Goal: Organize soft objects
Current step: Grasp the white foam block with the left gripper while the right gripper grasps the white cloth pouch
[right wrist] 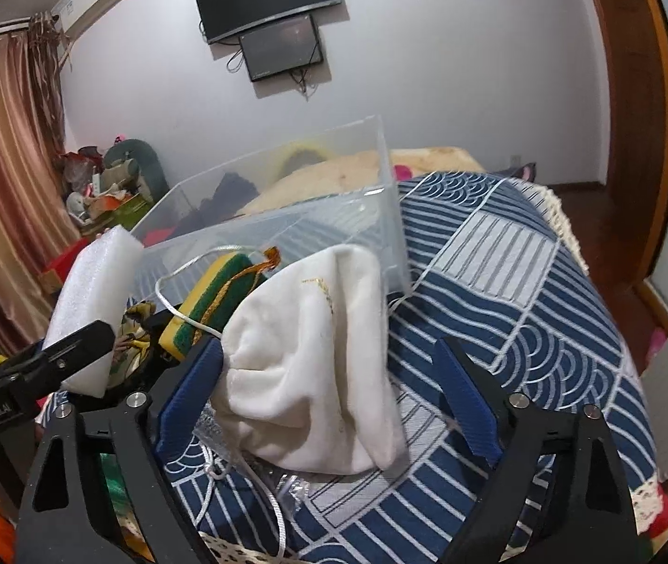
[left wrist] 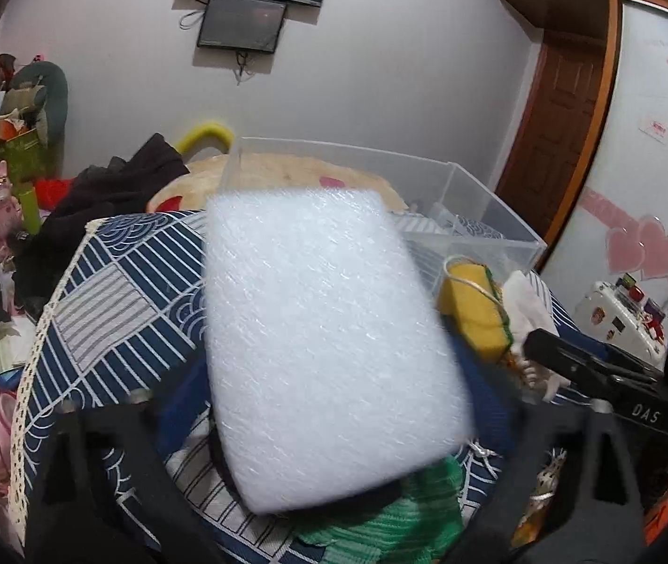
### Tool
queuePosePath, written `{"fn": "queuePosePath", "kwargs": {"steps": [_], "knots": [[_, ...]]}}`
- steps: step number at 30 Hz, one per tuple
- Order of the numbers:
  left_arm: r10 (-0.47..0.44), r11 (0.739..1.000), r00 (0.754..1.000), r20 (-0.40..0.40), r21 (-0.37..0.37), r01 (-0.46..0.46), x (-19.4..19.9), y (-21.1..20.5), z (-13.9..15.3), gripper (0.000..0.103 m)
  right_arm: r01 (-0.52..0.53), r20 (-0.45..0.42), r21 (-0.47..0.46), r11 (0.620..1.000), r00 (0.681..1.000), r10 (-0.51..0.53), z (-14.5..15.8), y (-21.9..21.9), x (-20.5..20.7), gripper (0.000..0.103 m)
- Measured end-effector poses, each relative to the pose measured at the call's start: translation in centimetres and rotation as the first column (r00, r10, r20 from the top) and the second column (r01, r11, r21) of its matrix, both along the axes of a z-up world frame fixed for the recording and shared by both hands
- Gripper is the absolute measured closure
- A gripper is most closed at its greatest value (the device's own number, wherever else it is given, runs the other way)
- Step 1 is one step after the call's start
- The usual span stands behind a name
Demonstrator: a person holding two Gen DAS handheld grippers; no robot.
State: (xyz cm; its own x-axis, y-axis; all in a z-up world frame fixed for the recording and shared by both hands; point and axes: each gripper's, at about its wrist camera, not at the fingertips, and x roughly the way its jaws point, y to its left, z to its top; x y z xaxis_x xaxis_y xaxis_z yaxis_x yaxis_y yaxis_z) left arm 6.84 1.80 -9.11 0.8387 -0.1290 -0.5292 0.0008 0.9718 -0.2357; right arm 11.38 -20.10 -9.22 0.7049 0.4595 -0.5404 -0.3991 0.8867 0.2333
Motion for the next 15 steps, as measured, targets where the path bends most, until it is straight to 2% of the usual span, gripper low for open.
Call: {"fn": "queuePosePath", "kwargs": {"steps": [5,7,10,11,13,15], "knots": [[-0.005,1.0,1.0,0.029,0.013,0.004,-0.6,-0.3,0.5,0.014,-0.051,-0.011,0.006,0.999,0.999,0.051,-0.2,0.8,0.0,0.036],[-0.001,1.0,0.999,0.047,0.023,0.0,-0.9,-0.2,1.0,0.014,-0.067,-0.005,0.01,0.998,0.998,0.067,-0.1,0.9,-0.3,0.052],[0.004,1.0,0.998,0.069,0.026,-0.006,-1.5,-0.1,1.8,0.014,-0.079,0.005,0.006,0.997,0.997,0.079,0.2,0.9,-0.7,0.071],[0.007,1.0,0.997,0.076,0.026,-0.009,-1.7,0.0,2.0,0.014,-0.078,0.013,-0.002,0.997,0.997,0.078,0.3,0.9,-0.9,0.074],[0.015,0.999,0.995,0.098,0.027,-0.018,-2.1,0.4,2.6,0.014,-0.065,0.035,-0.019,0.998,0.997,0.066,0.7,0.9,-1.5,0.09],[0.019,0.999,0.993,0.117,0.028,-0.022,-2.5,0.6,3.3,0.014,-0.044,0.052,-0.024,0.999,0.998,0.045,1.0,0.7,-1.7,0.093]]}}
